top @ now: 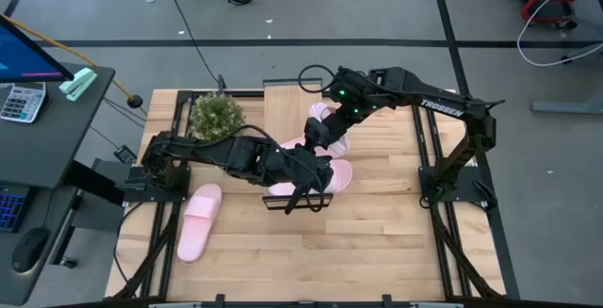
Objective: Pick and place slides into the shelf
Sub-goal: Put the pink slide on the shelf
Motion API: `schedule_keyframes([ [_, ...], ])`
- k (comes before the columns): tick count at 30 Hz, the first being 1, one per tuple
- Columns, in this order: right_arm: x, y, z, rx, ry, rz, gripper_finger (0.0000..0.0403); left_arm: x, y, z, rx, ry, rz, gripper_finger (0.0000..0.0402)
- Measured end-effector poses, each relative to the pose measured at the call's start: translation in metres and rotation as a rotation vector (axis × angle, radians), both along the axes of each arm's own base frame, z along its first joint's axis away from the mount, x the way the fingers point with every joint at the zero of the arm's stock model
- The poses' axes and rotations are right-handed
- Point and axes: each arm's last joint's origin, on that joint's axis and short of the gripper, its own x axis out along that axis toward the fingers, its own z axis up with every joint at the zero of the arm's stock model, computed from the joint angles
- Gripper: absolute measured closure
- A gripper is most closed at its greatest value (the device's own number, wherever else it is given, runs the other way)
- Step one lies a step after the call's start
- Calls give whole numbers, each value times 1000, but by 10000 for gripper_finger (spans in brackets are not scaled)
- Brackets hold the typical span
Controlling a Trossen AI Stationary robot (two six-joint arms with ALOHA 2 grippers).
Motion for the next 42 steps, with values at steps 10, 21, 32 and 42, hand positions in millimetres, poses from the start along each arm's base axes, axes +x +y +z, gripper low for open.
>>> schedule_keyframes([
  [10, 0, 0, 0, 2, -3, 0, 396, 3, 16, -1, -36, 18, -15, 123],
  [21, 1, 0, 1, -5, -15, 1, 396, 9, 16, -13, -81, 75, -88, 148],
  [32, 3, 5, 1, -4, -19, 22, 396, 26, 15, -36, 17, 152, -37, 179],
  [42, 3, 5, 2, -16, -22, 30, 396, 26, 13, -34, 41, 125, -3, 279],
])
